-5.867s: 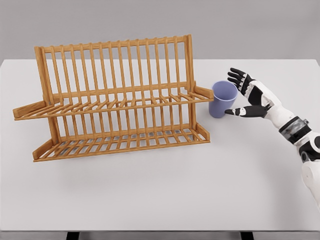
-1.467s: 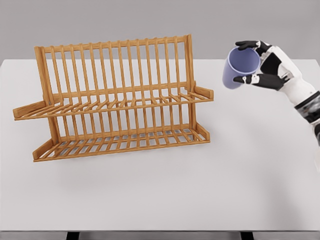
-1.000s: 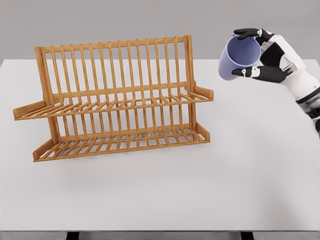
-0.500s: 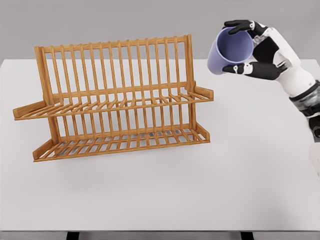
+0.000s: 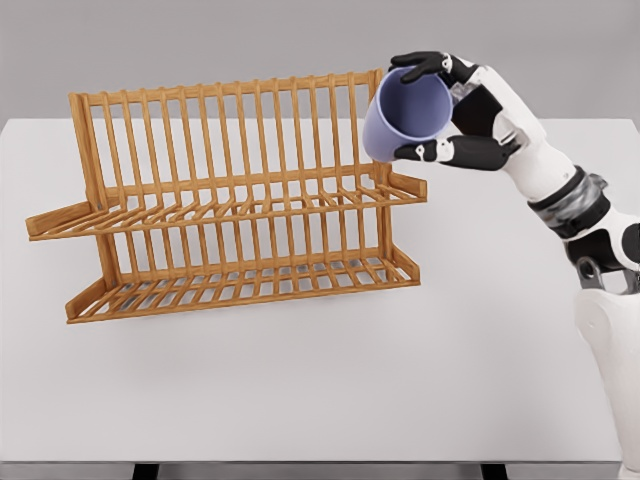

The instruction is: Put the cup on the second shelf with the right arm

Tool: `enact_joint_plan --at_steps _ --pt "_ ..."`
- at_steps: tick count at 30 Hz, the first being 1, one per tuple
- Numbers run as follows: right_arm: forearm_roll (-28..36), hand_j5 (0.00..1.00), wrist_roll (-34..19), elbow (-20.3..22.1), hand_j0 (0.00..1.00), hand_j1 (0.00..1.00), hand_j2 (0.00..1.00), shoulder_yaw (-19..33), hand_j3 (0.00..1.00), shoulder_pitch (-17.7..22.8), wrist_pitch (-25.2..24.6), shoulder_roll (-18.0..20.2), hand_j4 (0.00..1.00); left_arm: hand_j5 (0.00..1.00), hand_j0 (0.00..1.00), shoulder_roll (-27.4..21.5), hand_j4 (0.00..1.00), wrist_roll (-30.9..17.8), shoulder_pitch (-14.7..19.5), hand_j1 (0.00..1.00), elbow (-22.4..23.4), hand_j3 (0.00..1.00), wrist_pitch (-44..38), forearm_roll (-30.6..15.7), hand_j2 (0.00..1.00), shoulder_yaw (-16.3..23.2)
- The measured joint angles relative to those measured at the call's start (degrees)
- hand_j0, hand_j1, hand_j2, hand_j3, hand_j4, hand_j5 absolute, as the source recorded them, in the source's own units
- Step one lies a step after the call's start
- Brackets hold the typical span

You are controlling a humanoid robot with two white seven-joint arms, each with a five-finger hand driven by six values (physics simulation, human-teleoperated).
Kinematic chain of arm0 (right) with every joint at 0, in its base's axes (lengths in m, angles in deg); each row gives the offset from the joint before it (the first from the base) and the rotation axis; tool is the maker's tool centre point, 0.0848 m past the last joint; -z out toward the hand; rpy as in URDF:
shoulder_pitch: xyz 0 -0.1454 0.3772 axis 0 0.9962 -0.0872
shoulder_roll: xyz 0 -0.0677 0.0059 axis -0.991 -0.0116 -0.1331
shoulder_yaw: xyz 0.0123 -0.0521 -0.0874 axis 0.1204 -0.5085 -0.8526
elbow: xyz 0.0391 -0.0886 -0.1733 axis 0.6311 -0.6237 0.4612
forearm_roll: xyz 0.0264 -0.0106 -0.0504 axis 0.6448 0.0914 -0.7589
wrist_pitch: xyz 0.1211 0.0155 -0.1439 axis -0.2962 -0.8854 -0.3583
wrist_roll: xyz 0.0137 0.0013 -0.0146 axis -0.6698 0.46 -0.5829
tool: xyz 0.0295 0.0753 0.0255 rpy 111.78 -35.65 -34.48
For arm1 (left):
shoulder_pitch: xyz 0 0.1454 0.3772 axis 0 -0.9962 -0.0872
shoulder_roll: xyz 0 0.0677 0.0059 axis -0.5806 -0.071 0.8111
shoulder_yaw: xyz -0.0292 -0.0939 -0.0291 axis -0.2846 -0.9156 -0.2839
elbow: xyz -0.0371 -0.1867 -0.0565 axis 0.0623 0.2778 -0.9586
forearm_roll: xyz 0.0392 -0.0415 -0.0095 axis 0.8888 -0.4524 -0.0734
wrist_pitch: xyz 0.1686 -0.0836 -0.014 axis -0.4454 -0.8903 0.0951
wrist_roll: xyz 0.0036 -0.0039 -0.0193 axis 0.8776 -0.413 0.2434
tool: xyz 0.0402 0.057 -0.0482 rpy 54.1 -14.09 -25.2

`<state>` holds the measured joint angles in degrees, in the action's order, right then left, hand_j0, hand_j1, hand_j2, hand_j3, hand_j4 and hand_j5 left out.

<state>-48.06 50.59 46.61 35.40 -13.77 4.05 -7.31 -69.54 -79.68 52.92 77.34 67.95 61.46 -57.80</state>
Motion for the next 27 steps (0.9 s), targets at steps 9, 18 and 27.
enact_joint_plan --at_steps 9,18,27 --pt "0.0 0.56 0.0 2.8 0.56 0.56 0.56 -2.4 0.56 0.6 -0.1 -0.3 0.56 1.0 1.0 0.0 1.0 0.0 0.0 1.0 0.0 1.0 0.0 0.0 1.0 0.0" --pt "-0.1 0.56 0.0 3.6 0.56 0.56 0.56 -4.4 0.56 1.8 0.0 -0.3 0.56 1.0 1.0 0.0 1.0 0.0 0.0 1.0 0.0 1.0 0.0 0.0 1.0 0.0" --pt "-0.3 0.63 0.0 3.6 0.63 0.63 0.63 -4.7 0.63 2.1 0.0 -0.2 0.63 1.0 1.0 0.0 1.0 0.0 0.0 1.0 0.0 1.0 0.0 0.0 1.0 0.0"
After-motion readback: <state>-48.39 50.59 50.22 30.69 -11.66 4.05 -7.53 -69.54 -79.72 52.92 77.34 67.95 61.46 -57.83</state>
